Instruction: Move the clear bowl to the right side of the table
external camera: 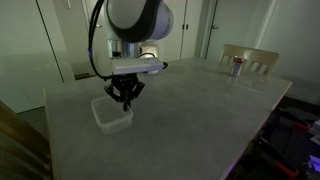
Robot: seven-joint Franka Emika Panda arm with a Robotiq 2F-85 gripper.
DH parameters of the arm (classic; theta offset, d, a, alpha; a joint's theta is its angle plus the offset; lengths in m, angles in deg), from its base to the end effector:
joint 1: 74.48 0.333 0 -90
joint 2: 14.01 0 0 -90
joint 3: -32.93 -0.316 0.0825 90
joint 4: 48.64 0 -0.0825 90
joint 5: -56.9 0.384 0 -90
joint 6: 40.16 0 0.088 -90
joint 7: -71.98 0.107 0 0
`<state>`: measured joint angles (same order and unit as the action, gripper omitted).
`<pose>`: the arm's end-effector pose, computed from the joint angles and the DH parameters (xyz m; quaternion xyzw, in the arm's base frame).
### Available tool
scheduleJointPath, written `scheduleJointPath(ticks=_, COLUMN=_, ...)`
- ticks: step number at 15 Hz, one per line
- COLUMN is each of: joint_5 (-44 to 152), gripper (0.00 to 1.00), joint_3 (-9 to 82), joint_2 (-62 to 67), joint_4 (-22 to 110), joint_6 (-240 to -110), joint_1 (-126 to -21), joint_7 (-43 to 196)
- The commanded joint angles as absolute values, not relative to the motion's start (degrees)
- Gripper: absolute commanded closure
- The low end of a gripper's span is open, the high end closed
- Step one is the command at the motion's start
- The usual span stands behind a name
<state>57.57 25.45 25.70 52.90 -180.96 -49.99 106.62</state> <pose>0.5615 0.3432 0.1712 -0.9981 0.0426 0.0260 0.0372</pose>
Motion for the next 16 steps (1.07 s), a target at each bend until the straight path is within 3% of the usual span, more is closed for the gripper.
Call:
scheduleJointPath(ticks=1, joint_5=58.88, gripper=0.98, joint_3=26.20, joint_2=23.52, joint_4=55.20, joint_6=-180.52, joint_1=-52.33, joint_7=102.91)
scheduleJointPath(ticks=10, joint_5=60.61, gripper=0.98, joint_3=26.20, joint_2=17.60, joint_4=62.63, joint_6=-181.28, joint_1=-59.78, joint_7=91.23)
scheduleJointPath(ticks=12, joint_5=59.36, gripper=0.92, joint_3=27.96, joint_2=21.12, joint_4=58.95, joint_6=-180.80, joint_1=-58.12, joint_7=94.04)
scheduleJointPath(ticks=16, joint_5=59.31, gripper=0.92, joint_3=28.01, joint_2=21.37, joint_4=58.92, joint_6=-180.81, joint_1=-57.66, joint_7=94.30)
